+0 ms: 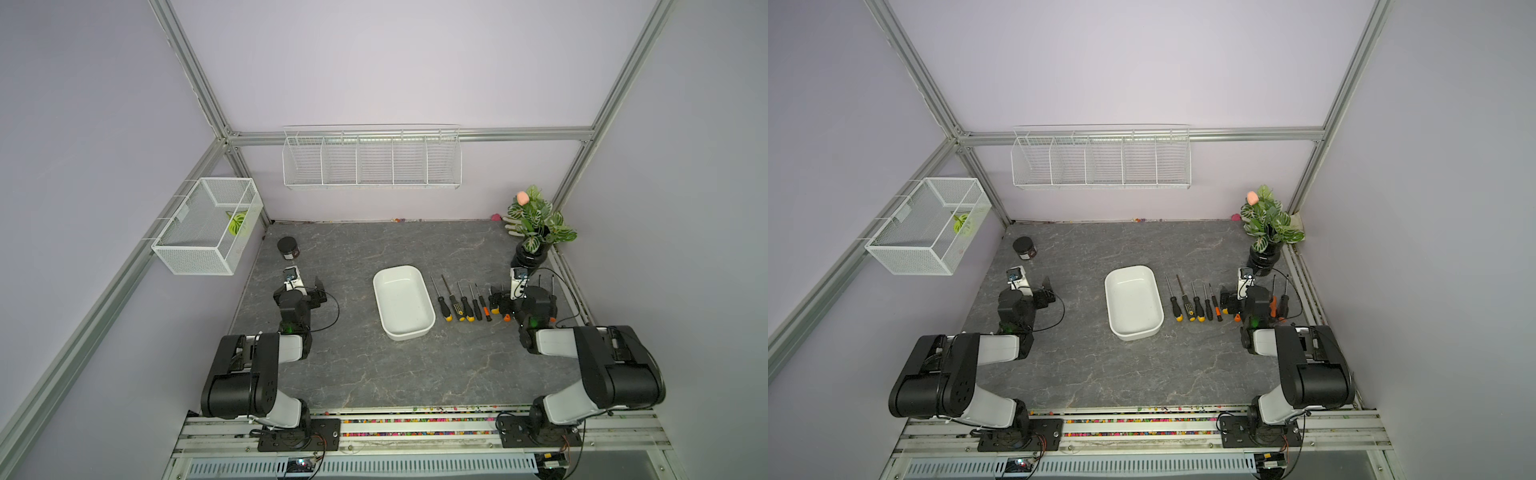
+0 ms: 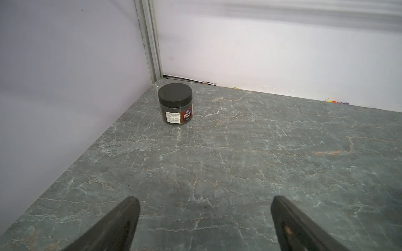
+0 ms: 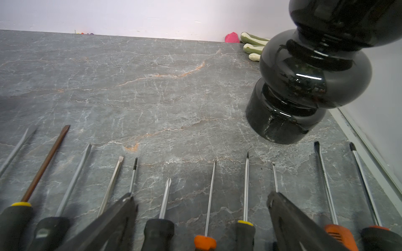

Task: Take out the screwdriver from the storage box
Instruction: Reset both arms

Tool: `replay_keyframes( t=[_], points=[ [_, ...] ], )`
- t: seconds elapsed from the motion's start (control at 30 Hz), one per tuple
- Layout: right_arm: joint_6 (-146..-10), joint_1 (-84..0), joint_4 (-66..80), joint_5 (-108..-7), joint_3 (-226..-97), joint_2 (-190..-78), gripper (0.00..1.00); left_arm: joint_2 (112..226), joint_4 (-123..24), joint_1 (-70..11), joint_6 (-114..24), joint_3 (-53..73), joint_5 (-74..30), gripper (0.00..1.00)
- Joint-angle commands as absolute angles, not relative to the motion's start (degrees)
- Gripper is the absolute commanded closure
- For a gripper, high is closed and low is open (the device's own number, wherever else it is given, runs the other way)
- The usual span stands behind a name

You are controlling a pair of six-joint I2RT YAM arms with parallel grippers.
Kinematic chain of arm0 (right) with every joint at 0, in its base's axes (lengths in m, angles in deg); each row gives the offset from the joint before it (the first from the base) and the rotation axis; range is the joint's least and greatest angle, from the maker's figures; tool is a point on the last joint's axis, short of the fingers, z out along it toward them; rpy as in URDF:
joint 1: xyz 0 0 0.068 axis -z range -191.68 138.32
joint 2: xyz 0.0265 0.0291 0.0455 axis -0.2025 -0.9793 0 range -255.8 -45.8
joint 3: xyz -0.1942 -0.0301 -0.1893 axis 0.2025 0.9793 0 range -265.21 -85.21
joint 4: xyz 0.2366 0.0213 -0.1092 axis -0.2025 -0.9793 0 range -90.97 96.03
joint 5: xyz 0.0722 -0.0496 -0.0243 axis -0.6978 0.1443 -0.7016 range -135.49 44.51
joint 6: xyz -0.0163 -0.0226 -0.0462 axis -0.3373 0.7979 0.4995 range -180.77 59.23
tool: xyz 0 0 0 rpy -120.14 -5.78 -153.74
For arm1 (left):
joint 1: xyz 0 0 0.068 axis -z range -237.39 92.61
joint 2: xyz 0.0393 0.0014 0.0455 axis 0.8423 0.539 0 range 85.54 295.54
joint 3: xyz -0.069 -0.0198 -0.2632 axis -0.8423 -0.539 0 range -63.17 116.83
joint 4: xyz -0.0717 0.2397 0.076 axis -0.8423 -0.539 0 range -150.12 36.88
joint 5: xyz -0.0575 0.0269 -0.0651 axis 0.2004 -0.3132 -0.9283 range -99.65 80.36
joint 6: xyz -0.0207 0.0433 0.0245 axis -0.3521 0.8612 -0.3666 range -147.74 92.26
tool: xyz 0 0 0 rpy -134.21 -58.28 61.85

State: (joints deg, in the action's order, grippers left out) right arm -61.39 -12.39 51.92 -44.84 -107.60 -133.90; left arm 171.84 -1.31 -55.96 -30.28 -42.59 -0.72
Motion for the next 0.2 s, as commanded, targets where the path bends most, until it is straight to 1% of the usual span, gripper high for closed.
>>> replay_keyframes(
  t=[0.0, 0.17],
  points=[
    [-62.25, -12.25, 51.68, -43.91, -108.49, -132.81, 0.01, 172.25, -2.15, -56.18, -30.63, -41.77, -1.47, 0.00],
    [-62.22, -12.24, 51.72, -43.91, -108.49, -132.82, 0.01, 172.15, -2.21, -56.68, -30.77, -41.82, -2.17, 0.00]
  ],
)
